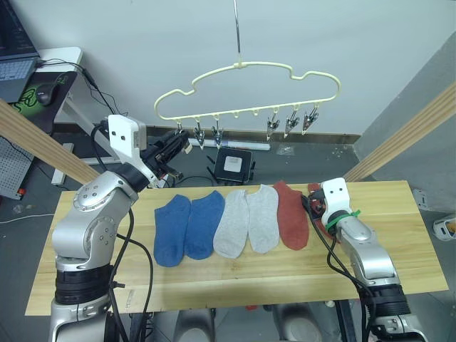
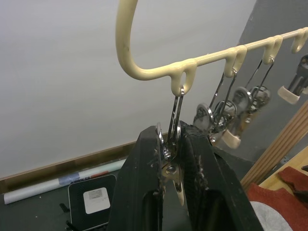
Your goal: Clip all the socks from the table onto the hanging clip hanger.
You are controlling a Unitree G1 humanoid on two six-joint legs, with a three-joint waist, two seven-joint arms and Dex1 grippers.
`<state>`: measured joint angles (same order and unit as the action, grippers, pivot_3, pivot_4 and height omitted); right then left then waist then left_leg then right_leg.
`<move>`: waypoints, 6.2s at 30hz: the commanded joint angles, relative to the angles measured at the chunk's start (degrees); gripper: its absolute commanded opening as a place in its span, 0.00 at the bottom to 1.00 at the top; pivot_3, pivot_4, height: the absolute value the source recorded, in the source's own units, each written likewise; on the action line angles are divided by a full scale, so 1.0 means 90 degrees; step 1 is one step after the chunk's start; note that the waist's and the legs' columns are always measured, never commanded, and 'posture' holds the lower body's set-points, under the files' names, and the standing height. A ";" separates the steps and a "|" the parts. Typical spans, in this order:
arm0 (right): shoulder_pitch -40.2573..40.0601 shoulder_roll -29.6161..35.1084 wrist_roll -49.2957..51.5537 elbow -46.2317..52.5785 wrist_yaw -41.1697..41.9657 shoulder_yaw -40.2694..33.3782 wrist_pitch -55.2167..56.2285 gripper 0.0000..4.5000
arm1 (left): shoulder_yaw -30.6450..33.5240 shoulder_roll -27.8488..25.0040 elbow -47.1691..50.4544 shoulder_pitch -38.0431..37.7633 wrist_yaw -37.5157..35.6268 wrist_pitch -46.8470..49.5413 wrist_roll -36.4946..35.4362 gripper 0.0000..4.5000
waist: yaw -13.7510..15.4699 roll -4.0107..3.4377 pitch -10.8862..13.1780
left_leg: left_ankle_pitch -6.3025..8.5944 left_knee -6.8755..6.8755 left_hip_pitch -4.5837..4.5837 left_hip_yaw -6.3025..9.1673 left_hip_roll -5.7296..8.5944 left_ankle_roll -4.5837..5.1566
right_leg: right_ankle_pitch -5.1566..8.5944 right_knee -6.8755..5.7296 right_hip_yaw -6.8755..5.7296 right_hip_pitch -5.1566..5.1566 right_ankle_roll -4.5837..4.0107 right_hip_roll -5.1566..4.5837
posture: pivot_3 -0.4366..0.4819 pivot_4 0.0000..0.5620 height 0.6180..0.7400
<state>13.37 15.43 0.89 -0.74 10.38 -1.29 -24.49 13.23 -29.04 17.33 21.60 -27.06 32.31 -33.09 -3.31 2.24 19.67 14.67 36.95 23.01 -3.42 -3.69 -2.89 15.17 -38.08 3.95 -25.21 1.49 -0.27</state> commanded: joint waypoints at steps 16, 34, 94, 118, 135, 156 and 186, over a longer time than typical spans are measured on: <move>0.0139 -0.0083 0.0290 -0.0098 -0.0017 -0.0368 -0.0491 0.87 | 0.0025 -0.0005 0.0064 -0.0054 -0.0057 -0.0089 0.0023 0.05 | 0.0000 0.0000 0.0000 | 0.0001 -0.0002 0.0001 0.0000 0.0000 0.0000 | 0.0000 0.0002 0.0003 -0.0001 0.0000 0.0000 | 0.40 0.66 1.00; 0.0402 -0.0056 0.0281 -0.0769 -0.0062 -0.0437 -0.0181 0.02 | 0.0028 0.0009 0.0077 -0.0074 -0.0057 -0.0064 0.0029 0.05 | 0.0001 0.0000 0.0000 | 0.0001 -0.0002 0.0001 0.0000 0.0001 0.0000 | 0.0000 0.0002 0.0002 -0.0001 0.0000 0.0001 | 0.40 0.66 1.00; 0.1507 -0.2418 0.1757 0.1025 0.1727 0.1785 -0.0108 0.00 | 0.1122 -0.0283 0.0308 0.0089 0.0881 0.2164 -0.3790 0.05 | -0.0007 0.0011 -0.0006 | 0.0003 0.0014 0.0029 0.0043 -0.0002 -0.0003 | -0.0002 -0.0009 -0.0055 -0.0012 -0.0004 -0.0044 | 0.40 0.56 1.00; 0.1305 -0.2686 0.2860 0.1052 0.1998 0.1730 -0.0814 0.00 | 0.1069 -0.0255 0.0199 0.0138 0.0826 0.2146 -0.3812 0.05 | 0.0009 0.0017 -0.0013 | -0.0004 0.0131 0.0118 0.0174 0.0019 0.0023 | -0.0007 -0.0104 -0.0196 -0.0032 -0.0012 -0.0071 | 0.41 0.54 1.00; 0.1394 -0.3002 0.3572 0.0733 0.1895 0.1355 -0.1183 0.00 | 0.1156 -0.0548 -0.0281 0.0388 0.0719 0.2443 -0.4276 0.05 | 0.0002 0.0026 -0.0018 | -0.0022 0.0130 0.0122 0.0184 0.0013 0.0000 | -0.0011 -0.0105 -0.0199 -0.0031 -0.0018 -0.0061 | 0.36 0.53 1.00; 0.1537 -0.3096 0.4271 0.0526 0.1783 0.1073 -0.1223 0.00 | 0.1235 -0.0676 -0.0584 0.0434 0.0790 0.2602 -0.4834 0.05 | -0.0020 0.0037 -0.0027 | -0.0023 0.0131 0.0121 0.0183 0.0011 -0.0002 | -0.0011 -0.0107 -0.0201 -0.0032 -0.0019 -0.0061 | 0.33 0.51 1.00; 0.2000 -0.2991 0.4754 0.0228 0.2021 0.1055 -0.1189 0.00 | 0.1177 -0.0844 -0.0575 0.0304 0.0761 0.2699 -0.5086 0.05 | -0.0092 0.0068 -0.0049 | -0.0025 0.0137 0.0122 0.0183 0.0010 -0.0004 | -0.0012 -0.0112 -0.0202 -0.0031 -0.0020 -0.0062 | 0.33 0.49 1.00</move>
<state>28.85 -8.61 43.32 -0.01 27.52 8.07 -36.36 22.88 -35.83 10.92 24.75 -19.49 56.24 -77.66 -4.14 2.85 19.22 14.45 38.18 24.10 -1.77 -3.60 -2.92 15.07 -39.09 2.13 -25.49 1.31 -0.83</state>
